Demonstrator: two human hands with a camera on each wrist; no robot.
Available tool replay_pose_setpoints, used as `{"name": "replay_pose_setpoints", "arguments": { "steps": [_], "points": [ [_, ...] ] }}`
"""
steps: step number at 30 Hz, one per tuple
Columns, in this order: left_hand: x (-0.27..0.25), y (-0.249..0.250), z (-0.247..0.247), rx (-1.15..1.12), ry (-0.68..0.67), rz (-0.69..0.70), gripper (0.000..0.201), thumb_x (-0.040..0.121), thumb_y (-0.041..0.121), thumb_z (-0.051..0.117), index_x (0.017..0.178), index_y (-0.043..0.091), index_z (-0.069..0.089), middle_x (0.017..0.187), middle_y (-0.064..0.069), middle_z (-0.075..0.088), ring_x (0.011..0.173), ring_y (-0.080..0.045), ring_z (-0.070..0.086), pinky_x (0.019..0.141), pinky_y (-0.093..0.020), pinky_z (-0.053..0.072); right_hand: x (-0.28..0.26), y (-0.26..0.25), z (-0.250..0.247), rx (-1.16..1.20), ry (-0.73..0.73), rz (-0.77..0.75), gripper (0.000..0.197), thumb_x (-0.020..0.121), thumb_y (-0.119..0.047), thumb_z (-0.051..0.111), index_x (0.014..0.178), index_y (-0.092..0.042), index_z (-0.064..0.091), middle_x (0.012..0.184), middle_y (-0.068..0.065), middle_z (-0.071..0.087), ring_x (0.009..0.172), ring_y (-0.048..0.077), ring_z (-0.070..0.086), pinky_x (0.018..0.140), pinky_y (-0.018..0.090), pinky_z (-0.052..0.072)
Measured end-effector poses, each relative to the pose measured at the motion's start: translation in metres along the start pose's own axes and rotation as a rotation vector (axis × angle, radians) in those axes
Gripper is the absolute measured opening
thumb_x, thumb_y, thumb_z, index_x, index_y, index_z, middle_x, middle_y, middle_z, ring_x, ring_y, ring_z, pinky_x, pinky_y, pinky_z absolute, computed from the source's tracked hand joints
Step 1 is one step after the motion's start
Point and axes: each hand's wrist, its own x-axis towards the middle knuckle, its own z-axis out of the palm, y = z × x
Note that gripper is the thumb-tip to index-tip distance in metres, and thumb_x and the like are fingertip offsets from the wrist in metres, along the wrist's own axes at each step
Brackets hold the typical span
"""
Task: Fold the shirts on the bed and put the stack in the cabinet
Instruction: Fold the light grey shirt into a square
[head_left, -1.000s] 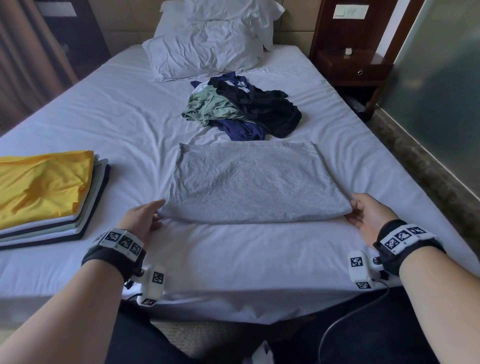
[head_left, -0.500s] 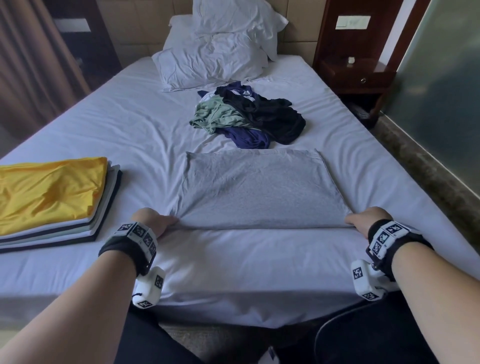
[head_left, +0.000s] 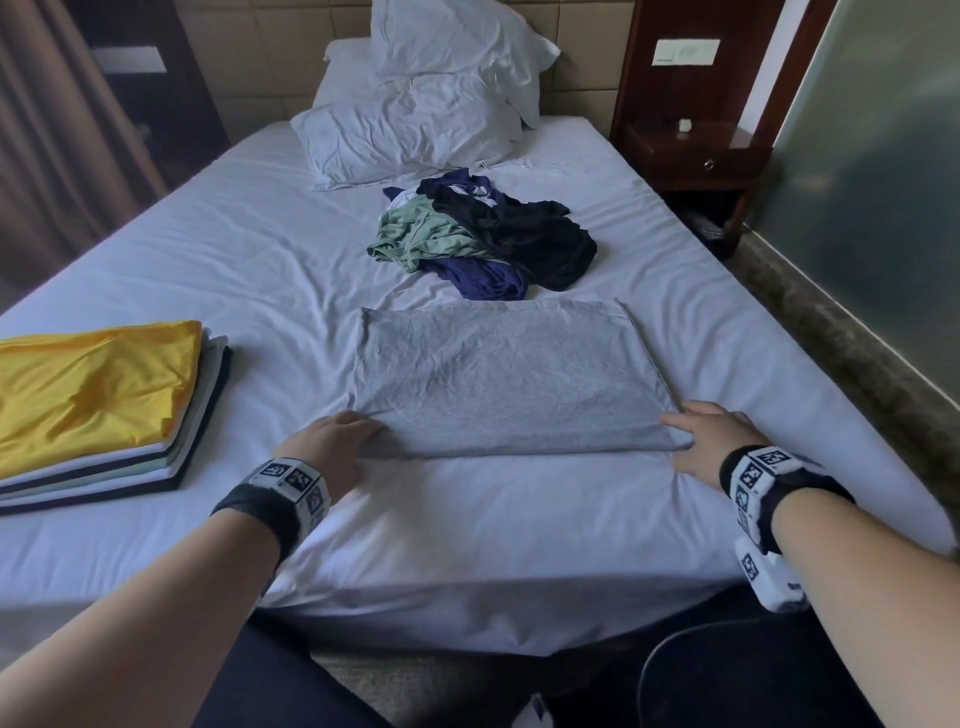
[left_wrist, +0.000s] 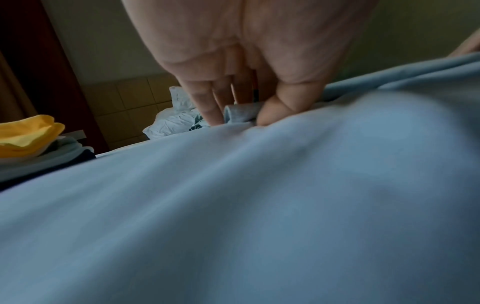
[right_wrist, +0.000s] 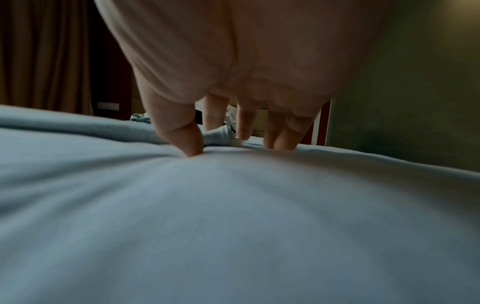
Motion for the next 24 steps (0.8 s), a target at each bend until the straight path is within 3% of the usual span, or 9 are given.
{"name": "replay_pose_setpoints", "arguments": {
  "steps": [4, 7, 9, 11, 13, 15, 17, 21, 24],
  "points": [
    [0.005, -0.004, 0.002, 0.028, 0.046, -0.039, 0.053, 0.094, 0.012, 0.050, 0.136, 0.043, 0.060, 0.142, 0.016, 0.058, 0.128, -0.019, 0.057, 0.100, -0.034, 0.050, 0.003, 0.007, 0.006, 0.037, 0.104, -0.036, 0.040, 0.099, -0.024, 0.053, 0.136, -0.036, 0.063, 0.146, -0.002, 0.044, 0.128, 0.025, 0.050, 0.111, 0.037, 0.041],
    [0.009, -0.009, -0.007, -0.037, 0.078, -0.156, 0.049, 0.096, 0.013, 0.045, 0.129, 0.045, 0.063, 0.136, 0.009, 0.065, 0.118, -0.022, 0.063, 0.095, -0.036, 0.053, 0.003, 0.006, -0.002, 0.171, 0.222, -0.024, 0.026, 0.097, -0.019, 0.054, 0.112, -0.023, 0.075, 0.129, 0.003, 0.052, 0.111, 0.026, 0.059, 0.104, 0.035, 0.046],
    [0.014, -0.009, -0.027, -0.172, 0.193, -0.201, 0.037, 0.096, 0.016, 0.048, 0.109, 0.045, 0.067, 0.115, 0.000, 0.073, 0.094, -0.023, 0.066, 0.079, -0.035, 0.053, 0.002, -0.004, -0.026, 0.305, 0.312, -0.039, 0.018, 0.093, -0.019, 0.054, 0.088, -0.017, 0.071, 0.114, 0.009, 0.059, 0.097, 0.029, 0.061, 0.089, 0.035, 0.048],
    [0.019, -0.004, -0.065, -0.333, 0.332, -0.234, 0.029, 0.096, 0.015, 0.049, 0.098, 0.040, 0.064, 0.095, -0.001, 0.070, 0.076, -0.020, 0.060, 0.066, -0.031, 0.043, 0.001, -0.018, -0.062, 0.479, 0.418, -0.031, 0.025, 0.089, -0.025, 0.053, 0.079, -0.004, 0.064, 0.093, 0.019, 0.061, 0.084, 0.039, 0.059, 0.074, 0.039, 0.047],
    [0.026, -0.002, -0.110, -0.478, 0.506, -0.242, 0.021, 0.097, 0.015, 0.051, 0.101, 0.029, 0.066, 0.093, 0.000, 0.064, 0.082, -0.024, 0.058, 0.070, -0.031, 0.039, -0.003, -0.036, -0.107, 0.674, 0.529, 0.011, 0.029, 0.086, -0.028, 0.053, 0.082, 0.000, 0.062, 0.082, 0.024, 0.060, 0.079, 0.043, 0.057, 0.067, 0.038, 0.044],
    [0.030, 0.003, -0.160, -0.586, 0.675, -0.246, 0.016, 0.095, 0.016, 0.054, 0.100, 0.027, 0.065, 0.094, -0.001, 0.064, 0.089, -0.026, 0.059, 0.075, -0.031, 0.039, -0.011, -0.054, -0.152, 0.812, 0.635, 0.037, 0.026, 0.083, -0.029, 0.053, 0.075, -0.005, 0.054, 0.067, 0.016, 0.051, 0.068, 0.037, 0.047, 0.061, 0.036, 0.035],
    [0.033, 0.010, -0.205, -0.668, 0.806, -0.235, 0.012, 0.092, 0.016, 0.056, 0.098, 0.026, 0.060, 0.092, -0.002, 0.067, 0.088, -0.027, 0.061, 0.071, -0.029, 0.039, -0.020, -0.070, -0.194, 0.876, 0.730, 0.025, 0.025, 0.086, -0.030, 0.051, 0.072, -0.008, 0.049, 0.065, 0.012, 0.043, 0.065, 0.030, 0.039, 0.056, 0.035, 0.029],
    [0.028, 0.019, -0.273, -0.718, 0.970, -0.267, 0.016, 0.090, 0.026, 0.057, 0.102, 0.019, 0.066, 0.088, 0.002, 0.068, 0.082, -0.019, 0.060, 0.069, -0.025, 0.040, -0.030, -0.086, -0.249, 0.854, 0.879, -0.041, 0.032, 0.099, -0.032, 0.046, 0.086, -0.004, 0.056, 0.075, 0.017, 0.050, 0.073, 0.031, 0.045, 0.058, 0.037, 0.030],
    [0.031, 0.016, -0.270, -0.722, 0.891, -0.225, 0.017, 0.091, 0.032, 0.061, 0.094, 0.018, 0.070, 0.083, -0.001, 0.069, 0.076, -0.021, 0.062, 0.068, -0.028, 0.043, -0.022, -0.081, -0.246, 0.728, 0.869, -0.012, 0.037, 0.103, -0.036, 0.040, 0.088, -0.004, 0.053, 0.085, 0.019, 0.051, 0.079, 0.034, 0.047, 0.069, 0.037, 0.035]
  ]
}}
